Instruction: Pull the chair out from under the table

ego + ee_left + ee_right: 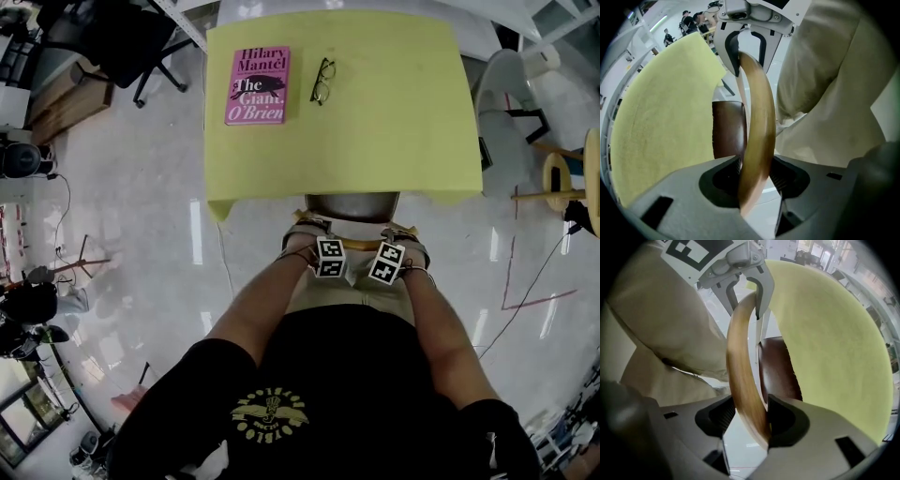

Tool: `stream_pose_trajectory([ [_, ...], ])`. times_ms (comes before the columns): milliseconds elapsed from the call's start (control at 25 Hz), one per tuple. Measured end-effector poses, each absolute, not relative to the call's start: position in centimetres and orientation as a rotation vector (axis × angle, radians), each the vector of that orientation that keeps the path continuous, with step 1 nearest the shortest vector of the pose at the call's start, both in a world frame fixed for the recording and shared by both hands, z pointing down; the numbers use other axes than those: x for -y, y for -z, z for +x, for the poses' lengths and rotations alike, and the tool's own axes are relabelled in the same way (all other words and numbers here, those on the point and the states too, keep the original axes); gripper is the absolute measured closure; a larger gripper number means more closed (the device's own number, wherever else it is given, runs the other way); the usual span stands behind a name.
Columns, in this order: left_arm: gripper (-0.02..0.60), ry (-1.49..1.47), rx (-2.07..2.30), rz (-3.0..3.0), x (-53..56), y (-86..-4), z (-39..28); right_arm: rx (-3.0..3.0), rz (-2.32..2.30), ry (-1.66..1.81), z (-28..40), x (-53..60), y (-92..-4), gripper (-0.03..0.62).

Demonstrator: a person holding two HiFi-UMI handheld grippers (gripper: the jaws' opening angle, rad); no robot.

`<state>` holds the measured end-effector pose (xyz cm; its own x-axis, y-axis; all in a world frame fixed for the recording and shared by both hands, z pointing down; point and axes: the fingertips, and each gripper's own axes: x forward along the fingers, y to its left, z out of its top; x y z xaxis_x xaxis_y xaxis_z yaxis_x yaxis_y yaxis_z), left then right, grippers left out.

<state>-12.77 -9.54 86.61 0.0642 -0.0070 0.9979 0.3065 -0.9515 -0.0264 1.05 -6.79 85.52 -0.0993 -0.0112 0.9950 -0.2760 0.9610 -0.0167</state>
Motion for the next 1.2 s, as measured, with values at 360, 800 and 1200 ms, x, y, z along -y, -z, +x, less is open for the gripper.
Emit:
stream_pose_trajectory([
  [360,0.404,2.044,0.215,-2.158,4.9,-86.4,-11.6,1.719,0.158,-0.129,2.4,3.6,-85.0,0.384],
  [800,0.407,2.125,0.173,-2.185,-2.1,-86.9,-9.0,1.752,0.038,-0.058,5.0,-2.3,-85.1,0.390],
  [1200,0.407,2.178,0.284,-2.203,-5.8,-87.2,-9.7,1.755,-0.007,-0.101,4.4,-5.9,-85.2,0.396],
])
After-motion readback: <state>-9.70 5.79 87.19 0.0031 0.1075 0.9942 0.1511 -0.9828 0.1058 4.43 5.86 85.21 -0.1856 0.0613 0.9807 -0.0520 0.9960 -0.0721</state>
